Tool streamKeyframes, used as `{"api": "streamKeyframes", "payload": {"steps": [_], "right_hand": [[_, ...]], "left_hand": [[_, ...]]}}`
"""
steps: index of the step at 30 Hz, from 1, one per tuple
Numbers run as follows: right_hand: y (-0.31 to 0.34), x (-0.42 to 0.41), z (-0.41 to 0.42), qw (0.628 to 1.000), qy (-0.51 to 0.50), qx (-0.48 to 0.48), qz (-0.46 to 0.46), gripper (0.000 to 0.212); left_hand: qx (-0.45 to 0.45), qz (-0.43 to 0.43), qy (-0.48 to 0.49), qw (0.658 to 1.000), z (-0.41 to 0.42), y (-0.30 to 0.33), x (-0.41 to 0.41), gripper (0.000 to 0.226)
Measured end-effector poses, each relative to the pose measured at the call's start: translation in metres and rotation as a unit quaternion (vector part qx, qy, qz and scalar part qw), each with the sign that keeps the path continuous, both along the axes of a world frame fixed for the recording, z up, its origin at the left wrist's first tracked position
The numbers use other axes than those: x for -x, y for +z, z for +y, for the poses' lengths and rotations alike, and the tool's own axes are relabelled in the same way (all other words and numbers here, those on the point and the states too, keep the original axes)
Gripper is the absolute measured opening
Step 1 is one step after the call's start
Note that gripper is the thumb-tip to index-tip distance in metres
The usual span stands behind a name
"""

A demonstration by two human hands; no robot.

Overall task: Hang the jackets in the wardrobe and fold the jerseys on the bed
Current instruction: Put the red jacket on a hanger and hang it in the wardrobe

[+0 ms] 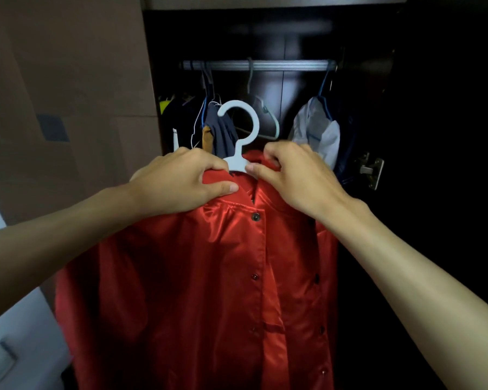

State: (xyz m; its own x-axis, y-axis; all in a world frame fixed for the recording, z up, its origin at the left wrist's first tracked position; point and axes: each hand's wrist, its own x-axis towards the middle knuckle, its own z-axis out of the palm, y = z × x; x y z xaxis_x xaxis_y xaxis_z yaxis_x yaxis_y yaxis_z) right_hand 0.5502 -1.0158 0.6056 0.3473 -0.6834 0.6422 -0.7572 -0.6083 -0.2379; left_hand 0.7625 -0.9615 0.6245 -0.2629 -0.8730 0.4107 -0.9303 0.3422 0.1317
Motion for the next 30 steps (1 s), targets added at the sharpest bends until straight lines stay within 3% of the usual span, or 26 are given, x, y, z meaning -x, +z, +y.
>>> {"api": "streamKeyframes", "payload": {"steps": [2, 4, 6, 7, 9, 11, 15, 17, 21, 23, 25, 28, 30], "right_hand": [[0.006, -0.003, 0.002, 0.998, -0.004, -0.065, 0.001, 0.055], [0.009, -0.006, 0.000, 0.979, 0.065, -0.181, -0.072, 0.048], [0.011, -0.010, 0.005, 0.919, 0.127, -0.319, -0.194, 0.031], [0.010, -0.013, 0.009, 0.879, 0.147, -0.373, -0.258, 0.035], [0.008, -0.018, 0.015, 0.813, 0.171, -0.422, -0.364, 0.044], [0.005, -0.024, 0.019, 0.779, 0.180, -0.427, -0.423, 0.040], [0.003, -0.030, 0.030, 0.793, 0.188, -0.411, -0.409, 0.015], [0.001, -0.024, 0.037, 0.797, 0.215, -0.424, -0.372, 0.023], [-0.007, -0.006, 0.058, 0.743, 0.398, -0.457, -0.284, 0.058], [-0.013, -0.002, 0.058, 0.817, 0.398, -0.368, -0.196, 0.075], [-0.016, -0.004, 0.056, 0.904, 0.315, -0.243, -0.155, 0.065], [-0.024, -0.006, 0.060, 0.975, 0.143, -0.133, -0.103, 0.047], [-0.030, -0.002, 0.060, 0.998, 0.006, -0.062, -0.033, 0.034]], "left_hand": [[-0.007, -0.007, 0.004, 1.000, 0.002, -0.003, 0.002, 0.023], [-0.007, -0.019, -0.003, 1.000, 0.004, -0.006, 0.006, 0.021], [-0.003, -0.026, -0.012, 1.000, 0.005, -0.009, 0.008, 0.023], [-0.007, -0.026, -0.014, 1.000, 0.006, -0.010, 0.009, 0.026], [-0.028, -0.023, -0.023, 0.999, 0.006, -0.012, 0.010, 0.036], [-0.063, 0.006, -0.054, 0.997, 0.005, -0.014, 0.009, 0.050], [-0.115, 0.098, -0.122, 0.981, 0.003, -0.020, 0.000, 0.058], [-0.123, 0.114, -0.134, 0.977, 0.004, -0.023, -0.004, 0.054], [-0.110, 0.168, -0.140, 0.970, 0.005, -0.025, -0.015, 0.045], [-0.116, 0.184, -0.135, 0.967, 0.003, -0.023, -0.017, 0.031], [-0.108, 0.179, -0.133, 0.969, 0.001, -0.022, -0.017, 0.026], [-0.087, 0.168, -0.106, 0.976, -0.002, -0.019, -0.017, 0.016], [-0.105, 0.158, -0.093, 0.977, -0.003, -0.015, -0.020, 0.017]]}}
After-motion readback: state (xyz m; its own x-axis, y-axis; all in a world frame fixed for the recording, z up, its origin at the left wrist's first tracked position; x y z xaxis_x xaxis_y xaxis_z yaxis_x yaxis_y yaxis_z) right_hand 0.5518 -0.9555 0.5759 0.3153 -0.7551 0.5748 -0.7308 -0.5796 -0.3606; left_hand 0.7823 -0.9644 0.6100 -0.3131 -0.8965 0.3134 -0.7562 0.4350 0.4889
